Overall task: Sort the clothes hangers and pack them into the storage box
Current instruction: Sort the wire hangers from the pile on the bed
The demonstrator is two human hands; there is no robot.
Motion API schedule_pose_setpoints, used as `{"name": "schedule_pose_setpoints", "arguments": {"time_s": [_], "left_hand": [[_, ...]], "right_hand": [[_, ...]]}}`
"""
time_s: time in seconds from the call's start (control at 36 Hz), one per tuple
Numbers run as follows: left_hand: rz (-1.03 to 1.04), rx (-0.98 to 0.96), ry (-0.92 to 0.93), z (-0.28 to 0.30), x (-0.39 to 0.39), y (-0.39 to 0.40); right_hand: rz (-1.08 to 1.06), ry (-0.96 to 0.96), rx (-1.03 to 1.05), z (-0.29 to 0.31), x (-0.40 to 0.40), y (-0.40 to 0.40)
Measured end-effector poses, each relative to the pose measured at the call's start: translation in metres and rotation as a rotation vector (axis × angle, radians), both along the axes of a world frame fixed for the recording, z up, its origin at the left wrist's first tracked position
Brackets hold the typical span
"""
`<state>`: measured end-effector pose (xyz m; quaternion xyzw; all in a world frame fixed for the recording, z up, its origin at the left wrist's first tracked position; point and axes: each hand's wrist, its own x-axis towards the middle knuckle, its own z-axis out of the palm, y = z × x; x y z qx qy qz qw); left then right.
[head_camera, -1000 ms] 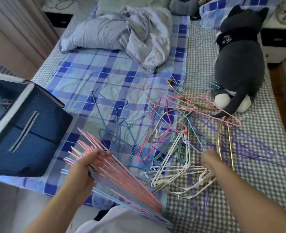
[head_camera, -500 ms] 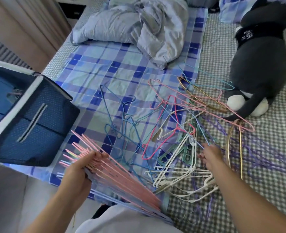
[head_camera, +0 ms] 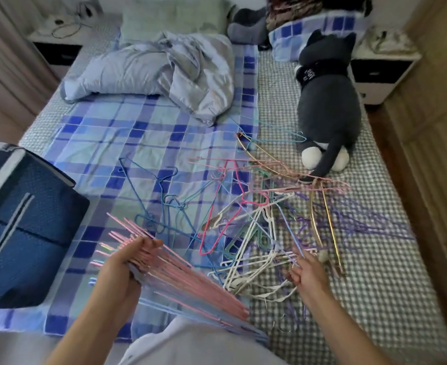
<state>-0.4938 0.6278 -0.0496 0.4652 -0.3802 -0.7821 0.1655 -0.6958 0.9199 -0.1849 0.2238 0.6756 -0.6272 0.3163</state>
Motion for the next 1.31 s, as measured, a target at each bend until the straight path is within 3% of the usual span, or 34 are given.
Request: {"name": "schedule_pose_setpoints", "arguments": {"time_s": [0.25,0.36,0.56,0.72,0.97,1.08,1.25,1.31], "left_hand": [[-0.051,-0.002,0.032,-0.001,-0.007,-0.002],[-0.034,0.011,0.051,0.0,-0.008,-0.004],[-0.017,0.001,0.071,-0.002,-0.018,0.002],[-0.039,0.023,0.062,-0.005,-0.005,-0.001],[0.052,0.034,0.044,-0.004,0.019,-0.012],[0.073,0.014,0.031,-0.012,0.023,-0.017],[0.054,0.006,0.045,-0.013,0.02,-0.02],[0.059,0.012,0.043,-0.014,0.017,-0.021]], "right_hand": [[-0.088,0.065,-0.137,0.036,0.023,0.047],[-0.153,-0.05,-0.174,0.029,0.033,0.064],[0.034,-0.109,-0.039,0.016,-0.022,0.008],[0.04,-0.194,-0.113,0.003,-0.052,-0.019],[-0.084,0.126,0.308,0.011,-0.097,-0.004],[-0.071,0.241,0.34,0.028,-0.11,0.0],[0.042,0.177,0.56,0.005,-0.09,0.019],[0.02,0.205,0.527,0.013,-0.087,0.011]]}}
